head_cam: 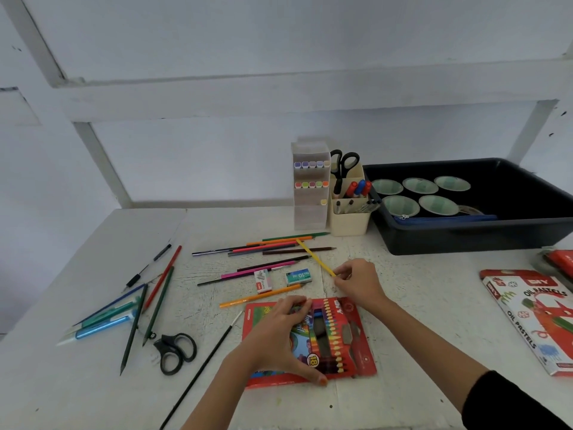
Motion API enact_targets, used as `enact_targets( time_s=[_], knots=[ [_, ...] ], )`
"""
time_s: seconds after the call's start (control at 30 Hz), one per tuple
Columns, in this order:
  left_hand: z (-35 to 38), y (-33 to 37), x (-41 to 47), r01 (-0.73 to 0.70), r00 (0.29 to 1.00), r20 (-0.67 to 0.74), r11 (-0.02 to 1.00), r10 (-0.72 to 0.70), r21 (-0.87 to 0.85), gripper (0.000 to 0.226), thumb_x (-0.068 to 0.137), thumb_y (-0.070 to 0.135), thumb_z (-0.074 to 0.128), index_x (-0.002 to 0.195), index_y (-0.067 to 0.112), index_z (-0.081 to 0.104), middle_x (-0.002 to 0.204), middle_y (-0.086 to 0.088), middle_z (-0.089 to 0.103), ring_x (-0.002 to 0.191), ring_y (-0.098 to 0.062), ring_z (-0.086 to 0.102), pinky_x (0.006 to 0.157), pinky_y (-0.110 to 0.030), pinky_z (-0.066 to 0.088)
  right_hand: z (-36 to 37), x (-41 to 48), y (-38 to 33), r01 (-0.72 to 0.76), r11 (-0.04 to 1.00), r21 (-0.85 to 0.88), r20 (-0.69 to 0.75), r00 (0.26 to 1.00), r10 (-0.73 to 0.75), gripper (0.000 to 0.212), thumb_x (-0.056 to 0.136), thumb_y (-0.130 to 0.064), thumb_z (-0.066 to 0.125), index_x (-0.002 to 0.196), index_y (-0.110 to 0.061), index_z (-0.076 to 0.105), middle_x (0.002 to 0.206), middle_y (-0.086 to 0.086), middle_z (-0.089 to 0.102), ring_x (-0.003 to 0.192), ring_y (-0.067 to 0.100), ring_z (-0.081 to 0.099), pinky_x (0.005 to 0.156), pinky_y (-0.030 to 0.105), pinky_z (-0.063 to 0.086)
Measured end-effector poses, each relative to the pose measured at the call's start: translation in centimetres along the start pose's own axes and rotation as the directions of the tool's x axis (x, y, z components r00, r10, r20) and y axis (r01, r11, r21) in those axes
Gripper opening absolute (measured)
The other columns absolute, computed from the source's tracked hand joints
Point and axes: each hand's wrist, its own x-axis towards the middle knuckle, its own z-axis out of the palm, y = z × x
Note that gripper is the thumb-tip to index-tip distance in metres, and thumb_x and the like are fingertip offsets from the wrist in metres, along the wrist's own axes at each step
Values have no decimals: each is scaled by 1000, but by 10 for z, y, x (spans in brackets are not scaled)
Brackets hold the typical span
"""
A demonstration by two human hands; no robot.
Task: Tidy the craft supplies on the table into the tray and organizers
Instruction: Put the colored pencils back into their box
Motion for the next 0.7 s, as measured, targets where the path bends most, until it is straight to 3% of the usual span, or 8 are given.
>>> enact_targets(
  time_s=[0.2, 0.37, 0.47, 0.7],
  knots=[
    [0, 1, 1, 2, 1000, 24, 1000, -2, 4, 127, 50, 80, 66, 151, 30, 8, 149, 22, 3, 139, -5, 7, 118, -33, 18, -42, -16, 38, 23, 999, -45, -42, 999, -25, 12, 84, -5, 66, 93, -11, 73, 89, 0, 61, 76, 4, 51, 62, 8, 35],
    [0, 1, 0, 9, 1000, 22, 1000, -9, 4, 127, 49, 81, 65, 150, 29, 9, 150, 20, 4, 139, -6, 8, 117, -32, 19, -82, -38, 66, 68, 998, 2, 17, 998, -68, 16, 83, 1, 65, 88, -12, 72, 85, -3, 64, 81, 7, 58, 68, 7, 41],
    [-1, 2, 0, 10, 1000, 28, 1000, -10, -4, 126, 49, 80, 66, 150, 29, 11, 150, 20, 4, 139, -6, 8, 117, -33, 22, -97, -51, 83, 127, 990, -60, 45, 991, -124, 20, 82, 4, 64, 85, -14, 73, 84, -6, 64, 80, 7, 60, 71, 4, 44],
    [-1, 4, 1, 21, 999, 33, 1000, -21, -4, 127, 49, 80, 67, 150, 28, 12, 150, 20, 6, 139, -7, 11, 116, -31, 23, -106, -68, 101, 208, 969, -130, 37, 978, -205, 25, 79, 3, 68, 80, -21, 74, 81, -8, 63, 80, 10, 60, 77, 26, 52]
  ],
)
